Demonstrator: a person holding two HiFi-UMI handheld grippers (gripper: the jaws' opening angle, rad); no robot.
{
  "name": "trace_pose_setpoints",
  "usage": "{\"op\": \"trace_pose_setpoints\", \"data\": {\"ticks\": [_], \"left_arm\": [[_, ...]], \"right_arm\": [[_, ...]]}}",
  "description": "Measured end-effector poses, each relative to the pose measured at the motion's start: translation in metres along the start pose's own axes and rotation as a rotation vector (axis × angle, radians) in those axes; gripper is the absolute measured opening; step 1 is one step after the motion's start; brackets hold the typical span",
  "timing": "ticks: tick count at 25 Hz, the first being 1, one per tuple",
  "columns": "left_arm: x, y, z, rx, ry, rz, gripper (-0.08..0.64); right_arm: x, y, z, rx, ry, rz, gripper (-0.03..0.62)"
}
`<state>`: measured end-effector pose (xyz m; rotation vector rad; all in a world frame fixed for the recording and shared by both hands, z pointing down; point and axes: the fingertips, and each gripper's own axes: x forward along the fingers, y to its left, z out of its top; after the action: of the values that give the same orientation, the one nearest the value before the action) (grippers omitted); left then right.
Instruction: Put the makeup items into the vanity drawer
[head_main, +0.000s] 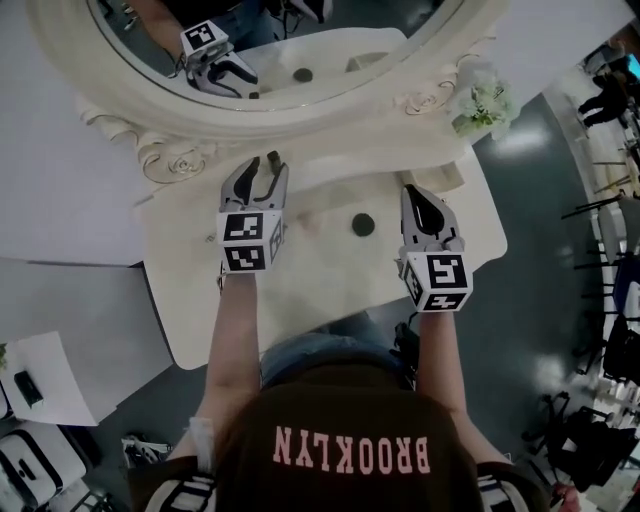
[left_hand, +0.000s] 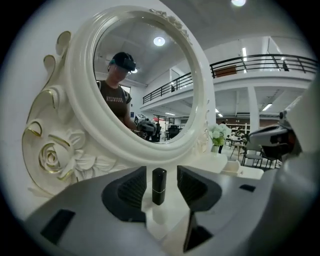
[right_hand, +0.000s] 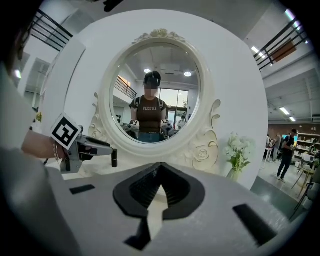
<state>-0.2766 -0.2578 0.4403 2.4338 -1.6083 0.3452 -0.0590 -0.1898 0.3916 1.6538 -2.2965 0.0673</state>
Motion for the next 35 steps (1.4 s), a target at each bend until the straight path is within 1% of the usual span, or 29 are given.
{"op": "trace_pose_setpoints", "data": {"ticks": [5, 7, 8, 9, 12, 16, 30, 35], "left_arm": [[0.021, 0.003, -0.013, -0.006, 0.038, 0.015, 0.183], [0.025, 0.003, -0.015, -0.002, 0.037, 0.022, 0.183], [0.025, 0.004, -0.015, -0.002, 0.028, 0.032, 0.160], [0.024, 0.006, -0.015, -0.003, 0.020, 0.042, 0.097], [0.019, 0.008, -0.013, -0.011, 0.007, 0.049, 0.096], [0.007, 0.007, -0.004, -0.005, -0.024, 0.045, 0.095], [-0.060, -0.013, 0.024, 0.041, -0.112, -0.054, 0.097], [-0.072, -0.021, 0.033, 0.050, -0.135, -0.072, 0.097]], "right_arm": [[0.024, -0.003, -0.006, -0.025, 0.024, 0.043, -0.011], [0.028, -0.003, -0.008, -0.039, 0.031, 0.054, -0.011], [0.029, -0.003, -0.009, -0.043, 0.034, 0.057, -0.011], [0.029, -0.003, -0.010, -0.047, 0.036, 0.058, -0.011], [0.024, -0.004, -0.010, -0.050, 0.039, 0.052, -0.011], [0.010, -0.002, -0.007, -0.038, 0.025, 0.030, -0.011], [-0.077, 0.033, 0.010, 0.019, -0.056, -0.119, -0.011], [-0.094, 0.035, 0.012, 0.023, -0.071, -0.143, -0.011]]}}
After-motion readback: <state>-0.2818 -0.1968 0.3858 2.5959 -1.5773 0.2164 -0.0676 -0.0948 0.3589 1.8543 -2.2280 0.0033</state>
